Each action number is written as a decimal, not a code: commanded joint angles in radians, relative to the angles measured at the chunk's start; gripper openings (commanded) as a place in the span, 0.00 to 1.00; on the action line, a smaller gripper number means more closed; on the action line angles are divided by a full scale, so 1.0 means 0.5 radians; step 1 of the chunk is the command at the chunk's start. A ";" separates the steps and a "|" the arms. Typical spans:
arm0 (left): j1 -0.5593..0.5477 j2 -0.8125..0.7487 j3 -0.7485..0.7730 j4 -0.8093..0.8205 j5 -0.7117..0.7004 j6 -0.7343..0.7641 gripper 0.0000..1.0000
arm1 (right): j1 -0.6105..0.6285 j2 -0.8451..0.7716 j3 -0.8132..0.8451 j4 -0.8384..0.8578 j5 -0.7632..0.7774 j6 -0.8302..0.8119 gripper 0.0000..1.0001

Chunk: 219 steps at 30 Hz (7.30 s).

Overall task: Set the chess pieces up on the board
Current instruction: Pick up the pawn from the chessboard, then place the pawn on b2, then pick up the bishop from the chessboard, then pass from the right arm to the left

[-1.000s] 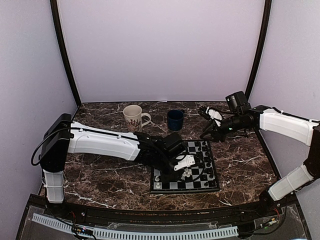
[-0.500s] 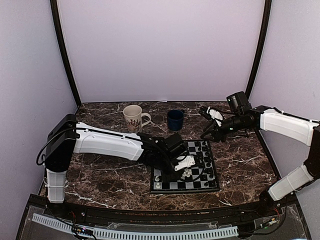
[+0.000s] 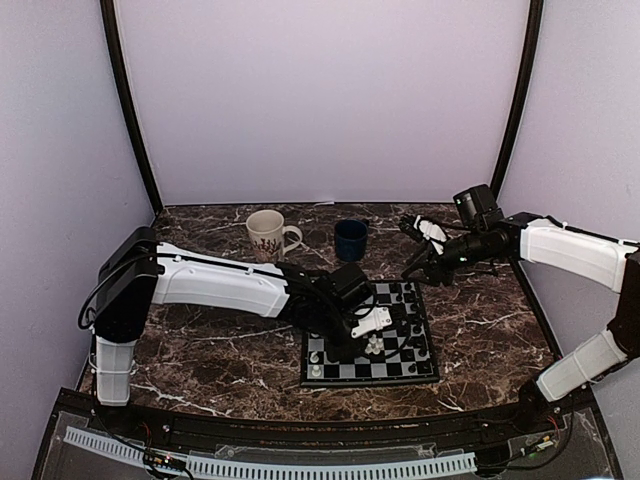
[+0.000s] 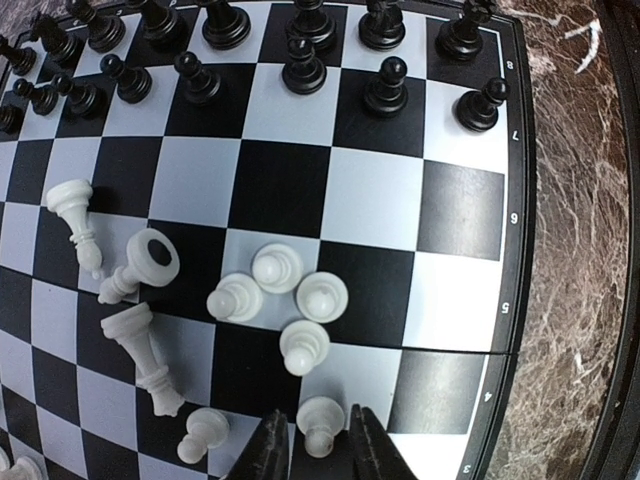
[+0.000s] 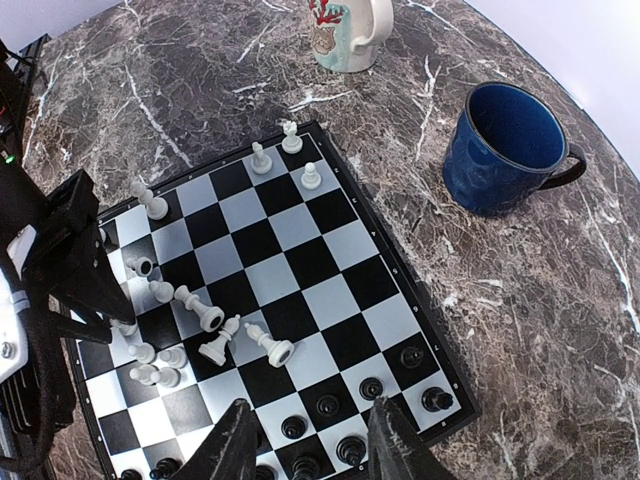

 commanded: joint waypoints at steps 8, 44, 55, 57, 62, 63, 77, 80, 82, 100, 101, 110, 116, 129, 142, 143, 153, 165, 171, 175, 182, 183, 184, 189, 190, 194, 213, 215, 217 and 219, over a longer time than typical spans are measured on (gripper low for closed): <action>0.028 0.017 0.091 -0.036 0.106 0.025 0.11 | -0.017 -0.023 -0.021 0.031 -0.036 0.000 0.40; 0.391 0.078 0.348 -0.095 -0.370 -0.206 0.05 | -0.043 -0.038 -0.025 0.028 -0.028 -0.006 0.40; 0.409 0.153 0.378 -0.153 -0.446 -0.231 0.05 | -0.047 -0.023 -0.025 0.029 -0.035 -0.010 0.40; 0.412 0.162 0.383 -0.152 -0.458 -0.234 0.05 | -0.046 -0.021 -0.024 0.028 -0.037 -0.011 0.40; 0.418 0.187 0.397 -0.158 -0.477 -0.237 0.06 | -0.046 -0.019 -0.022 0.025 -0.039 -0.011 0.40; 0.419 0.190 0.399 -0.159 -0.476 -0.238 0.05 | -0.047 -0.019 -0.025 0.025 -0.040 -0.008 0.40; 0.419 0.219 0.414 -0.178 -0.504 -0.238 0.09 | -0.047 -0.013 -0.023 0.022 -0.050 -0.014 0.40; 0.419 0.217 0.414 -0.177 -0.509 -0.238 0.11 | -0.047 -0.013 -0.025 0.022 -0.048 -0.015 0.40; 0.419 0.221 0.414 -0.175 -0.508 -0.235 0.11 | -0.047 -0.011 -0.023 0.020 -0.049 -0.015 0.40; 0.419 0.222 0.461 -0.194 -0.509 -0.232 0.22 | -0.047 -0.004 -0.019 0.014 -0.060 -0.012 0.40; 0.419 0.218 0.485 -0.214 -0.503 -0.240 0.22 | -0.047 -0.004 -0.019 0.015 -0.064 -0.014 0.40; 0.321 0.038 0.541 -0.242 -0.258 -0.261 0.26 | -0.048 -0.001 -0.016 0.010 -0.062 -0.017 0.40; 0.293 0.014 0.456 -0.181 0.030 -0.332 0.26 | -0.047 0.015 0.002 -0.024 -0.061 -0.062 0.40; 0.382 -0.724 -0.392 0.347 -0.100 -0.642 0.31 | 0.046 0.318 0.526 -0.675 0.138 -0.851 0.38; 0.455 -1.129 -0.919 0.856 -0.144 -1.007 0.33 | 0.362 0.744 0.655 -0.752 0.562 -1.267 0.42; 0.458 -1.133 -0.930 0.859 -0.143 -1.012 0.33 | 0.376 0.763 0.664 -0.754 0.574 -1.271 0.42; 0.461 -1.166 -1.014 0.926 -0.122 -1.052 0.33 | 0.459 0.964 0.748 -0.762 0.637 -1.259 0.43; 0.468 -1.128 -1.037 0.967 -0.083 -1.072 0.33 | 0.497 1.145 0.897 -0.924 0.644 -1.276 0.34; 0.470 -1.122 -1.037 0.967 -0.070 -1.064 0.33 | 0.500 1.195 0.935 -0.969 0.650 -1.269 0.30; 0.471 -1.105 -1.032 0.971 -0.063 -1.061 0.34 | 0.502 1.215 0.940 -0.979 0.655 -1.265 0.27; 0.475 -1.067 -1.009 1.010 -0.041 -1.113 0.34 | 0.490 1.180 0.967 -0.997 0.646 -1.200 0.17; 0.482 -1.064 -1.006 1.023 -0.049 -1.151 0.33 | 0.479 1.162 0.984 -0.997 0.634 -1.178 0.17; 0.492 -1.053 -1.010 1.046 -0.048 -1.208 0.33 | 0.462 1.143 1.006 -0.997 0.607 -1.144 0.16; 0.618 -0.974 -1.113 1.359 0.104 -1.661 0.34 | 0.343 1.038 1.181 -1.006 0.321 -0.883 0.16; 0.647 -0.954 -1.156 1.481 0.155 -1.749 0.34 | 0.321 1.018 1.202 -0.994 0.248 -0.832 0.16; 0.673 -0.820 -1.203 1.885 0.327 -2.004 0.38 | 0.295 0.947 1.226 -0.925 0.054 -0.620 0.16; 0.667 -0.205 -0.970 2.876 0.854 -2.511 0.37 | 0.296 0.908 1.168 -0.766 -0.206 -0.300 0.17; 0.661 -0.191 -0.949 2.874 0.879 -2.511 0.38 | 0.295 0.914 1.165 -0.750 -0.183 -0.274 0.17; 0.660 -0.181 -0.935 2.879 0.884 -2.518 0.37 | 0.294 0.919 1.162 -0.736 -0.177 -0.263 0.17; 0.659 -0.169 -0.939 2.905 0.872 -2.545 0.37 | 0.296 0.924 1.157 -0.738 -0.181 -0.265 0.17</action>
